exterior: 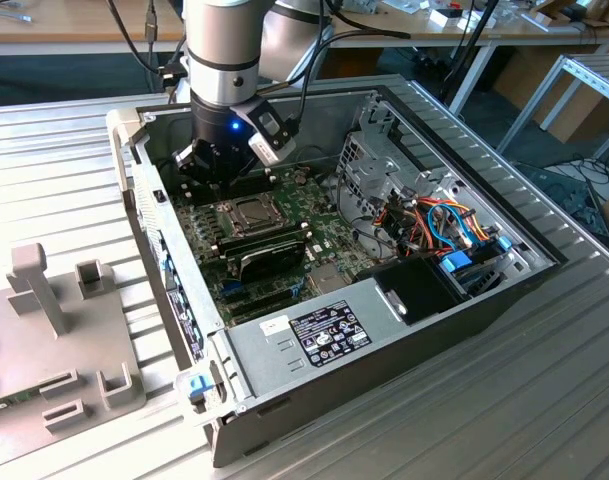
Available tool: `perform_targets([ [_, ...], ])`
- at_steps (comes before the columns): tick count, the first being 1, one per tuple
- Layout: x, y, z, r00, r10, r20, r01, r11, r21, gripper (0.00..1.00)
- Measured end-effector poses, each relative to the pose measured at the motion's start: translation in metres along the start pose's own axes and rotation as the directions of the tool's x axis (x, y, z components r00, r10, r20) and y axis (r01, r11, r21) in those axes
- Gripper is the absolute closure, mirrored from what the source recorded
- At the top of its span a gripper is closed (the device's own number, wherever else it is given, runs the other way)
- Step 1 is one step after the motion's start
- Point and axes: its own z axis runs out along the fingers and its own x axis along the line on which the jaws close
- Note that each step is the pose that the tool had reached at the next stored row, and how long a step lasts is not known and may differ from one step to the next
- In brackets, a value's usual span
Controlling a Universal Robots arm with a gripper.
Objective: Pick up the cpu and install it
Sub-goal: 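Install the first cpu locking lever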
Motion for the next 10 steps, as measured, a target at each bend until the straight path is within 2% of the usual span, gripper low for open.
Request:
perform_targets([
  [1, 0.0, 0.0, 0.0, 1.0, 0.0, 0.0, 0.0, 1.0, -0.0001, 0.89],
  [2, 0.0, 0.0, 0.0001, 1.0, 0.0, 0.0003, 0.0, 1.0, -0.0034, 0.89],
  [4, 0.0, 0.0, 0.0, 1.0, 0.002, 0.001, -0.001, 0.9997, -0.0228, 0.89],
  [6, 0.0, 0.0001, -0.0001, 1.0, 0.002, 0.0012, -0.002, 0.9997, -0.0238, 0.89],
  [7, 0.0, 0.0001, -0.0002, 1.0, 0.002, 0.0009, -0.002, 0.9998, -0.0214, 0.89],
  [8, 0.0, 0.0002, -0.0003, 1.0, 0.001, 0.0003, -0.001, 1.0, -0.0092, 0.89],
  [9, 0.0, 0.0005, -0.0002, 1.0, 0.0, -0.0005, 0.0, 0.9999, 0.0114, 0.89],
  [10, 0.0, 0.0006, -0.0002, 1.0, -0.001, -0.0011, 0.001, 0.9997, 0.0241, 0.89],
])
